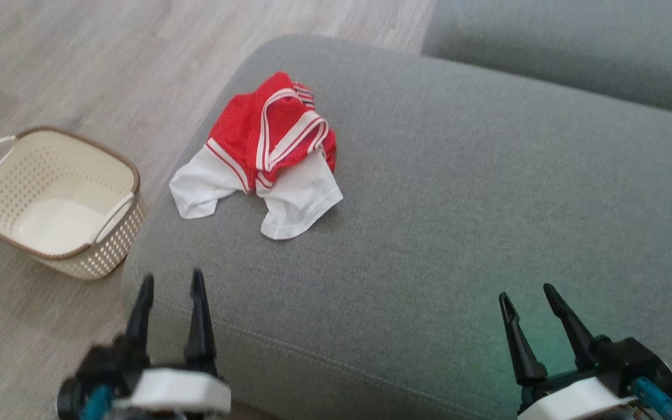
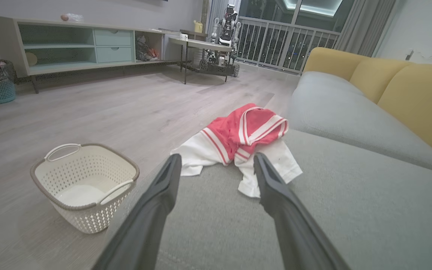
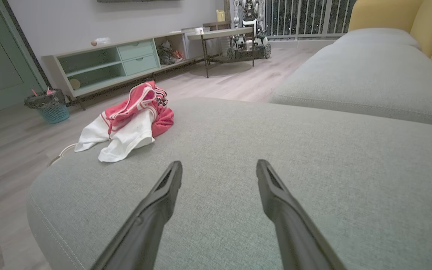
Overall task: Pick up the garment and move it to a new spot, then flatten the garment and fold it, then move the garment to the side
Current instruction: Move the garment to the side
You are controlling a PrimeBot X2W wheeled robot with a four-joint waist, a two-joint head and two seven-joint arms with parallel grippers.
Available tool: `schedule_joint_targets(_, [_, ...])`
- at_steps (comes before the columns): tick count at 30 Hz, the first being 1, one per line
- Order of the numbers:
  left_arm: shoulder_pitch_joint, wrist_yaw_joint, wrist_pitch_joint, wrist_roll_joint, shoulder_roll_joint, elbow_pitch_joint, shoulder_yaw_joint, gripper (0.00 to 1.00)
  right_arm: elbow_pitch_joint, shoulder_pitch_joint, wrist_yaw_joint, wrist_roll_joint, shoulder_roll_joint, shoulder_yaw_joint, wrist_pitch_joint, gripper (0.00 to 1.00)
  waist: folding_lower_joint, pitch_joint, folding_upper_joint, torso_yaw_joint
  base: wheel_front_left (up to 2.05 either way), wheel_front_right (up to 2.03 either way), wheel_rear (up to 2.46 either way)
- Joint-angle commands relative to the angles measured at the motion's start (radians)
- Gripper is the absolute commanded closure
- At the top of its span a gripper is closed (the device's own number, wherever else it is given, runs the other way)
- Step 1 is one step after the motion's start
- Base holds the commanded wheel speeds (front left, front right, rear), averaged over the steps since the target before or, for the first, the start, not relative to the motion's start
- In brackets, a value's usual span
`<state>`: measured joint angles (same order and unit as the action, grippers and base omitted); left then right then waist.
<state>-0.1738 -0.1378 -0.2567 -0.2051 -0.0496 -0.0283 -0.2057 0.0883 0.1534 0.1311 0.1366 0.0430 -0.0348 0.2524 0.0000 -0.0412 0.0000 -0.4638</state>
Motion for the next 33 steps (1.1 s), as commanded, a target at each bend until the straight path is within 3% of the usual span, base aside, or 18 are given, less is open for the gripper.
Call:
schedule_joint_targets(1, [0.103, 0.000, -0.005, -0.010, -0.001, -0.041, 0.034, 0.00, -0.041, -0.043, 0.000, -0.021, 0.007, -0.015, 0.009, 0.00, 0.0000, -0.047, 0.0000, -0.006, 0.00, 0.00, 0.00])
schedule_joint_targets(5, [0.240, 0.030, -0.005, -0.057, -0.001, -0.023, 0.049, 0.00, -0.052, -0.064, 0.000, -0.078, 0.007, -0.006, 0.009, 0.00, 0.0000, -0.119, 0.0000, 0.004, 0.00, 0.00, 0.00])
schedule_joint_targets(11, [0.514, 0.101, 0.016, -0.107, -0.019, 0.114, 0.070, 0.00, -0.085, -0.108, 0.000, -0.147, 0.024, 0.019, 0.009, 0.00, 0.0000, -0.232, 0.0000, 0.030, 0.00, 0.00, 0.00])
schedule_joint_targets(19, [0.897, 0.164, 0.275, -0.183, -0.102, 0.418, 0.106, 0.00, -0.147, -0.178, 0.000, -0.180, 0.115, 0.039, 0.009, 0.00, 0.0000, -0.383, 0.0000, 0.069, 0.00, 0.00, 0.00])
schedule_joint_targets(20, [0.897, 0.164, 0.275, -0.183, -0.102, 0.418, 0.106, 0.00, -0.147, -0.178, 0.000, -0.180, 0.115, 0.039, 0.009, 0.00, 0.0000, -0.383, 0.0000, 0.069, 0.00, 0.00, 0.00])
schedule_joint_targets(23, [1.031, 0.159, 0.436, -0.215, -0.125, 0.611, 0.114, 0.00, -0.184, -0.208, 0.000, -0.177, 0.162, 0.046, 0.009, 0.00, 0.0000, -0.445, 0.0000, 0.077, 0.00, 0.00, 0.00])
schedule_joint_targets(33, [1.169, 0.199, 0.552, -0.285, -0.087, 0.918, 0.116, 0.00, -0.249, -0.252, 0.000, -0.171, 0.195, 0.048, 0.009, 0.00, 0.0000, -0.529, 0.0000, 0.088, 0.00, 0.00, 0.00])
